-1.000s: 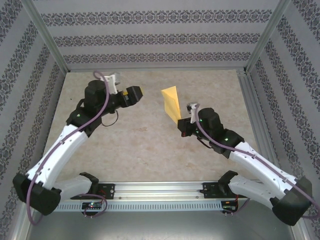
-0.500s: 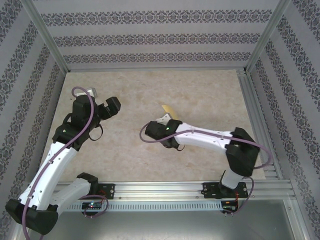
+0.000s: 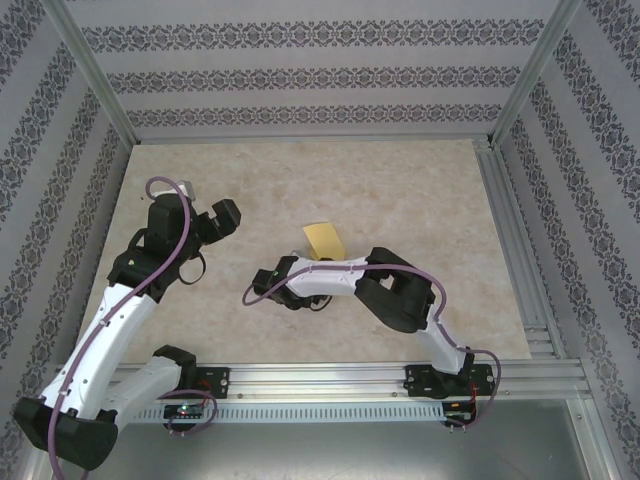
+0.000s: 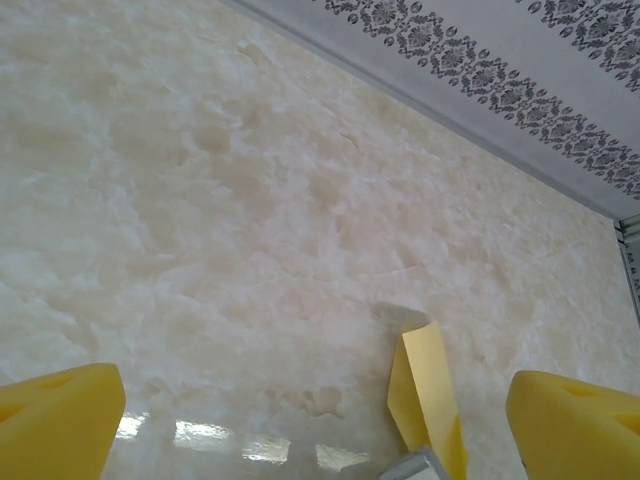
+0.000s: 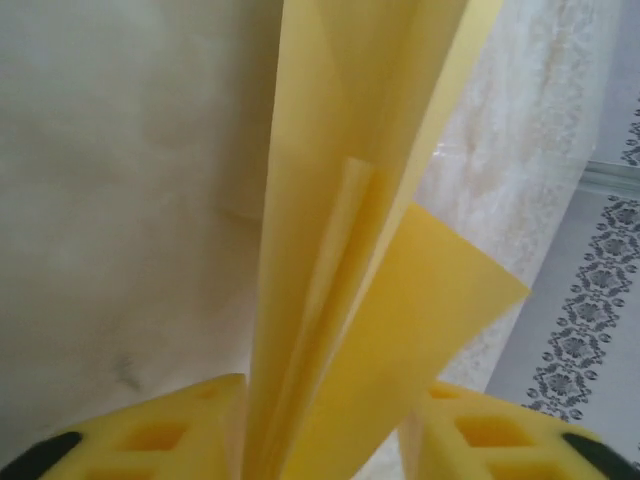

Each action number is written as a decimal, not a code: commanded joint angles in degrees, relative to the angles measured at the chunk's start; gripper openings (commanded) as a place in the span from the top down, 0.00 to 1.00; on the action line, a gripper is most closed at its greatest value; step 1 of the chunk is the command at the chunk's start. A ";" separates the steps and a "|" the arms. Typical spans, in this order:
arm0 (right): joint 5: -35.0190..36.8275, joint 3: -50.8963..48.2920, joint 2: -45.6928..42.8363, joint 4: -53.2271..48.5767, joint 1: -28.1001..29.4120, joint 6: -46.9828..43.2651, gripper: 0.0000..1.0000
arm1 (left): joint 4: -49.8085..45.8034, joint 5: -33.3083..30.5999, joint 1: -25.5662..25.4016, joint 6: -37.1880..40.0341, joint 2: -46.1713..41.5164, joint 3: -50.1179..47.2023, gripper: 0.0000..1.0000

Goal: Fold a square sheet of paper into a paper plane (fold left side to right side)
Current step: Turn over the paper at the center of the table.

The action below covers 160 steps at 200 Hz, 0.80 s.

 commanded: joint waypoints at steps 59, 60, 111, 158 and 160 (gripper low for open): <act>-23.24 -10.76 -24.38 19.74 5.66 -3.52 0.25 | 1.71 5.58 1.32 1.43 0.27 -2.49 0.02; -23.26 -10.98 -24.83 19.93 5.55 -3.42 0.25 | 1.92 5.84 1.30 1.43 0.36 -2.56 0.02; -25.20 -24.77 -45.73 28.74 -5.00 -0.78 0.21 | 18.63 25.35 0.61 -3.03 6.41 -9.73 0.10; -32.69 -40.96 -63.75 43.50 -19.25 4.30 0.03 | 28.74 26.96 -9.01 -6.98 17.28 -12.10 0.12; -33.21 -41.86 -64.58 44.35 -20.01 4.67 0.02 | 29.12 26.78 -9.36 -7.18 17.79 -12.19 0.13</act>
